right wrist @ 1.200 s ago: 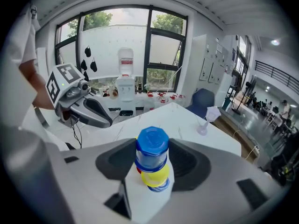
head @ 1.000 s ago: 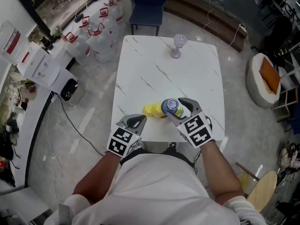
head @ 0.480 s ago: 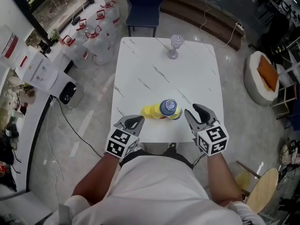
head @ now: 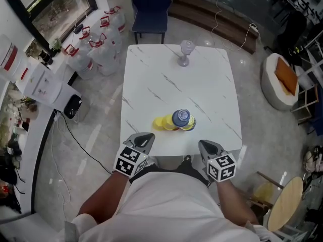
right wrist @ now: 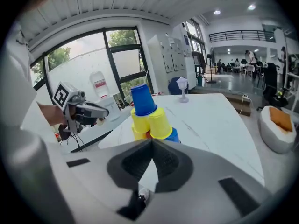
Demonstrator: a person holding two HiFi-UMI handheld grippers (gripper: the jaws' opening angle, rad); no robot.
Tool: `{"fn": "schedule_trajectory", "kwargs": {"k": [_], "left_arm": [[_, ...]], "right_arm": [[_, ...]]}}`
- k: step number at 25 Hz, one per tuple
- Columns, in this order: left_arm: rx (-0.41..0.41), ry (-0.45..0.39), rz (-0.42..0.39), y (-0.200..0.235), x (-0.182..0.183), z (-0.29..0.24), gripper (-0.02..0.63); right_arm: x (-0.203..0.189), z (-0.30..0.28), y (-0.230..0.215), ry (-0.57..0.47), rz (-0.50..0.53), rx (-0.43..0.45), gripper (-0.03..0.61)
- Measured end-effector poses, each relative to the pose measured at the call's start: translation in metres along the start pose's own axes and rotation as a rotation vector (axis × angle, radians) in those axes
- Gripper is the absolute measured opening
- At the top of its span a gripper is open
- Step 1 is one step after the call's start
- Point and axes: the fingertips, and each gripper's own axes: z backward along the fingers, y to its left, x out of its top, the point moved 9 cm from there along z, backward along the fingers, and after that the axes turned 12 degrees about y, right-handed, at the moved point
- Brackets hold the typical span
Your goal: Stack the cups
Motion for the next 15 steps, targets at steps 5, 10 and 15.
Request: {"fn": "schedule_trajectory", "kwargs": {"k": [5,10,15], "left_arm": [[-0.013,0.023,-0.008,-0.002,-0.008,0.002,0.008],[-0.021,0.02,-0.029,-0.003,-0.008,0.005,0.009],[-0.015,0.001,-0.038,-0.002,-0.005,0.009,0.009]], "right_arm": [[-0.01,-0.006,0.008,-0.012,-0.036,-0.002,0.006],[-0.012,-0.008,0.01,-0.029,-0.06,-0.012,0.005],[-0.011,-0.007,0.014,-0.041,-0.047,-0.013,0.005]]}}
